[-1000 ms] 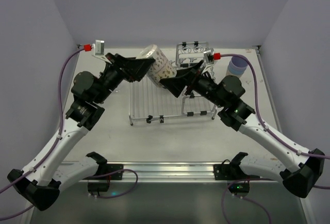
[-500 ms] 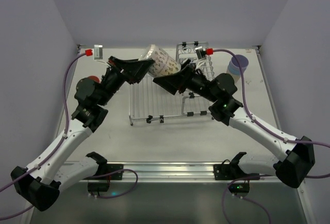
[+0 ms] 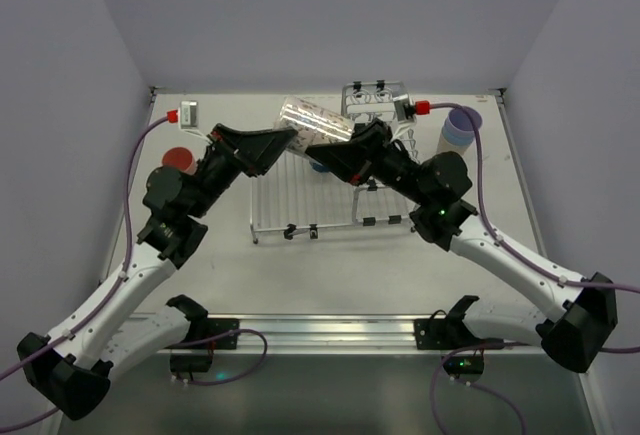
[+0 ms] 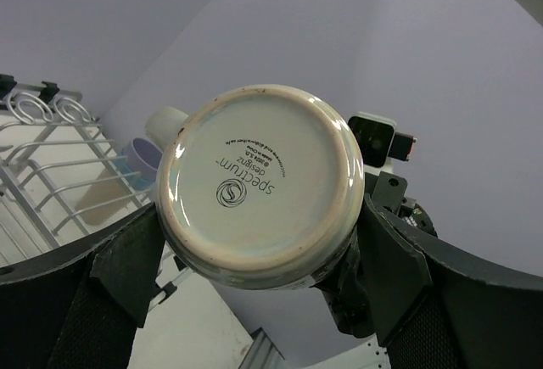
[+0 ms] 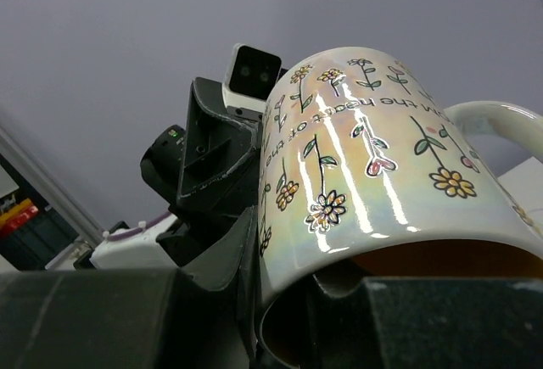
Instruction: Unload the cups from the dish rack
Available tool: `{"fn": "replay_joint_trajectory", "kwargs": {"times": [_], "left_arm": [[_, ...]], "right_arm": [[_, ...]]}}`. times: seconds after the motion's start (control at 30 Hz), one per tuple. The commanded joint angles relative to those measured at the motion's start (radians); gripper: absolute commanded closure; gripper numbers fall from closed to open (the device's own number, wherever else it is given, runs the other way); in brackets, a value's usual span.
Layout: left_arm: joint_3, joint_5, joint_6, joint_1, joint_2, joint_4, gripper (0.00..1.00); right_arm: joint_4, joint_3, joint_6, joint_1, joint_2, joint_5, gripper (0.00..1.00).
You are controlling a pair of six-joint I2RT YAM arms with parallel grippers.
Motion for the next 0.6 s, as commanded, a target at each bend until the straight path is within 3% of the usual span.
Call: {"fn": "replay_joint_trajectory", "kwargs": {"times": [0.0, 0.1, 0.47, 0.57], "left_arm": [[0.022, 0.001, 0.199, 0.007, -0.043, -0.046, 0.07], [0.048, -0.005, 0.279, 0.008, -0.056, -0.158, 0.0], [0.128, -0.091, 0.561, 0.008, -0.149, -0.478, 0.0], [0.154, -0.087, 0.627, 0.008, -0.157, -0.564, 0.0]], "right_arm": [[0.025, -0.016, -0.06, -0.004, -0.071, 0.087, 1.0], [-0.059, 0.001, -0.127, -0.005, -0.114, 0.086, 1.0], [-0.366, 0.099, -0.253, -0.085, -0.23, 0.089, 1.0], [-0.505, 0.153, -0.304, -0.116, -0.269, 0.156, 1.0]]}}
